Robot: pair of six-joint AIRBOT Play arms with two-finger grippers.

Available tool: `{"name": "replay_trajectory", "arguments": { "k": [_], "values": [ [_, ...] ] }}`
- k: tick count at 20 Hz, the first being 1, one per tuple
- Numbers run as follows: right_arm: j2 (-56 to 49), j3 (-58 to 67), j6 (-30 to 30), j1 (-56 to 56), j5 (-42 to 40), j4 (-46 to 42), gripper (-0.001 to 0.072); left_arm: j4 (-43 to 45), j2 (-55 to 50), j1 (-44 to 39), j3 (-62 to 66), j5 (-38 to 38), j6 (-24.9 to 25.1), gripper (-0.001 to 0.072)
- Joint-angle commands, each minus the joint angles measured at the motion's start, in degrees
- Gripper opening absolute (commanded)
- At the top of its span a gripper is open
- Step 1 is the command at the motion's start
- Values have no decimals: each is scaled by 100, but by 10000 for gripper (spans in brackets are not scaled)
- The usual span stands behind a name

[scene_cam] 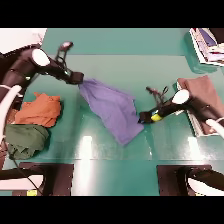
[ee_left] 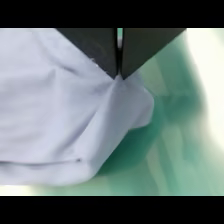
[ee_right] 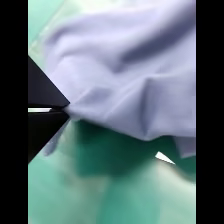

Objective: Fold the shirts.

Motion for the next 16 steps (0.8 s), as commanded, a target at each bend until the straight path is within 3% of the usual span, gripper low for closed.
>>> {"name": "replay_trajectory", "arguments": {
  "k": [1,8,13,16],
  "values": [
    [949,1220,317,-505,623,-1244,14,481,1062,4,632,-103,-7,24],
    [2402,4052,317,-1753,813,-1305,13,144,2920,2,2341,-208,-9,24],
    [2002,4791,334,-1952,1674,-1224,13,-273,2765,-63,2284,-780,-13,23],
    [1482,4323,507,-1543,2157,-1246,13,-249,2396,-522,1534,-1012,-13,23]
  ]
}}
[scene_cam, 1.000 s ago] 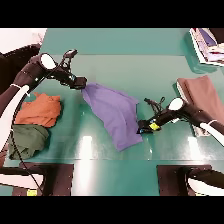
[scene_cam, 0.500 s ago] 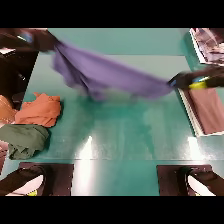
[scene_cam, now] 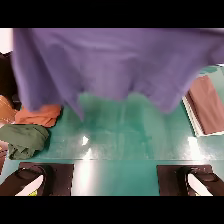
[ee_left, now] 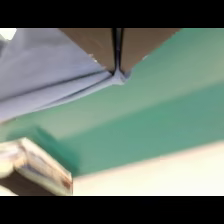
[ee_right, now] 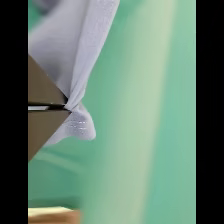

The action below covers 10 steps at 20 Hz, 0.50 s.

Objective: Fold the shirts.

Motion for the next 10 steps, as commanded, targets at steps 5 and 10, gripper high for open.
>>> {"name": "replay_trajectory", "arguments": {
  "k": [5,10],
  "values": [
    [-789,-1993,236,883,476,-511,13,166,-726,-1281,-2570,-295,2,24],
    [-577,-3333,291,831,282,-848,13,33,-920,-1902,-4538,203,4,26]
  ]
}}
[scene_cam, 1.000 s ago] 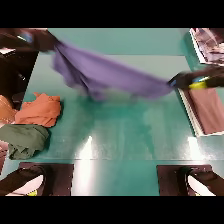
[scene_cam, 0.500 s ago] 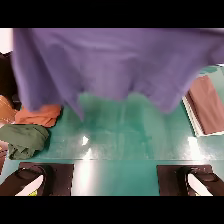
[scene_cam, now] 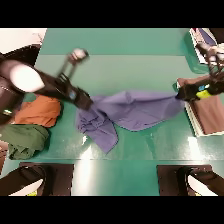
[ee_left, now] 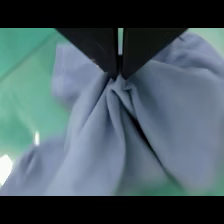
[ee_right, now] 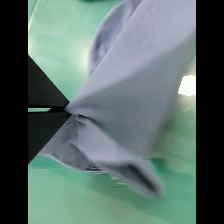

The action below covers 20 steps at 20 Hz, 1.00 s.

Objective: Fold the shirts.

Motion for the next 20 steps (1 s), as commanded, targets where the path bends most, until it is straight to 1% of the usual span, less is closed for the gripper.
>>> {"name": "replay_trajectory", "arguments": {
  "k": [1,2,3,4,5,8,9,10,11,13,15,17,20],
  "values": [
    [149,-859,52,7,-70,-208,14,-232,-114,-376,-1217,372,7,26],
    [251,-1014,55,-48,-114,-177,14,-365,-114,-376,-1331,400,7,32],
    [361,-1154,79,-85,-155,-142,14,-424,-111,-376,-1349,415,24,244],
    [455,-1252,90,-144,-166,-144,15,-446,-105,-376,-1342,494,22,483],
    [549,-1314,92,-205,-157,-144,14,-450,-105,-376,-1338,588,28,508],
    [763,-1346,96,-422,-146,-138,19,-35,-105,-181,-975,595,31,509],
    [828,-1346,96,-503,-146,-138,80,46,-105,55,-767,584,-2,509],
    [876,-1346,96,-579,-144,-136,210,61,-107,396,-544,595,0,509],
    [931,-1346,96,-654,-144,-90,269,61,-107,752,-378,634,0,509],
    [1014,-1346,92,-828,-203,195,270,52,-133,1478,-254,754,0,509],
    [975,-1346,90,-975,-234,466,270,37,-337,2028,-256,688,7,508],
    [874,-1346,90,-1027,-225,612,270,-81,-741,2275,-267,614,74,509],
    [678,-1346,90,-1019,-234,789,270,-822,-1486,2295,-267,614,599,509]
  ]
}}
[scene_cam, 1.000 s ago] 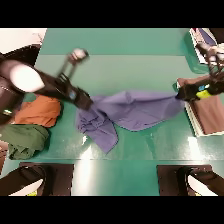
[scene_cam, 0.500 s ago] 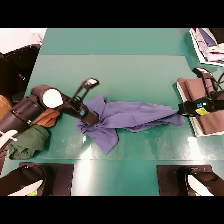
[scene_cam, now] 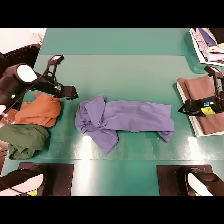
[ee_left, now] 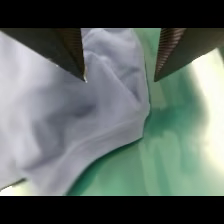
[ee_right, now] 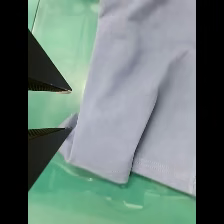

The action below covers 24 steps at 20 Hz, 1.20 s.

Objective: Fold the shirts.

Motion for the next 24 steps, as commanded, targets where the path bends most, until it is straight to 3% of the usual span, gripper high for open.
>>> {"name": "replay_trajectory", "arguments": {
  "k": [1,9,11,13,14,17,18,19,20,24],
  "values": [
    [-192,0,-9,-48,-9,293,269,-863,-787,219,28,-35,610,510],
    [-367,0,-9,-48,-96,382,270,-1097,-1545,201,28,79,789,506],
    [-367,0,-9,-48,-144,380,269,-1106,-1545,201,28,90,802,472],
    [-369,0,-9,-55,-153,361,269,-1130,-1545,203,31,179,798,110],
    [-369,0,-9,-55,-160,348,269,-1182,-1543,203,39,227,796,26],
    [-369,-9,-15,-197,-114,308,270,-933,-1377,251,393,181,686,24],
    [-367,-70,-15,-372,-116,321,323,-817,-1220,271,527,197,686,24],
    [-369,-197,-15,-575,-129,323,482,-693,-1078,304,682,190,688,24],
    [-374,-424,-17,-817,-210,330,509,-586,-953,302,807,186,691,25],
    [-833,-1368,-286,-1421,-955,498,504,-525,-776,302,938,170,693,25]
  ]
}}
